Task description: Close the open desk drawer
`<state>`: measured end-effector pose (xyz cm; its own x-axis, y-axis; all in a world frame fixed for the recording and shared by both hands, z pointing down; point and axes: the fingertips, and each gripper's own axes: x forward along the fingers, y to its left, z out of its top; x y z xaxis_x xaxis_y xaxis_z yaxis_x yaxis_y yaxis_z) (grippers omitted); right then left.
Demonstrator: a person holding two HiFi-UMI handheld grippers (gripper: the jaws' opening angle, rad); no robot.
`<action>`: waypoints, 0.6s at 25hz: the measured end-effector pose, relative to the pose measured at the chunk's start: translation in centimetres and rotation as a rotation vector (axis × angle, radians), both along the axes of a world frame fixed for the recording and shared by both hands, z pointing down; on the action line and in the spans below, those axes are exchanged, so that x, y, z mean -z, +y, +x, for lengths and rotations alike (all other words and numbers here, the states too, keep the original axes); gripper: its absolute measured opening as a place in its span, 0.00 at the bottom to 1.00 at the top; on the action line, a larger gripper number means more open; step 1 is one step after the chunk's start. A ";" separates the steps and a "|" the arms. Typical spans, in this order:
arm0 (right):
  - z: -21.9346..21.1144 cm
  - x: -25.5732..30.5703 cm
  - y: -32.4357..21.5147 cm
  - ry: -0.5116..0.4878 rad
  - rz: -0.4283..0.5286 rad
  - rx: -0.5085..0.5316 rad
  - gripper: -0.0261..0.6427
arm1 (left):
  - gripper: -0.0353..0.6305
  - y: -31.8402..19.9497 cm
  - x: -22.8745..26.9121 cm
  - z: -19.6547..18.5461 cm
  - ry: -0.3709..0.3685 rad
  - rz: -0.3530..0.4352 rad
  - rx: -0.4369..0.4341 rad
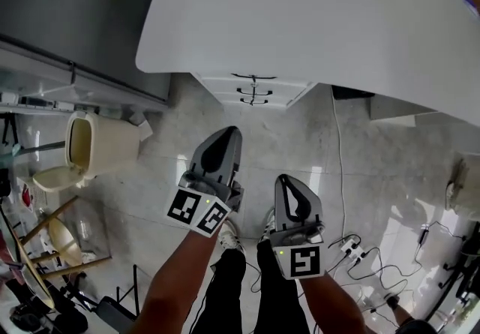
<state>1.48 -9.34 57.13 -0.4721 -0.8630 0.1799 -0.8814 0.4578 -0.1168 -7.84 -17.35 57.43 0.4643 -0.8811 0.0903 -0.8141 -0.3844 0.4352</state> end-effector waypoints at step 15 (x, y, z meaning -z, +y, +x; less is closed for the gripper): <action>-2.7 12.8 5.4 0.052 0.003 -0.020 0.08 | 0.06 11.3 13.4 -5.0 -0.326 0.114 -0.009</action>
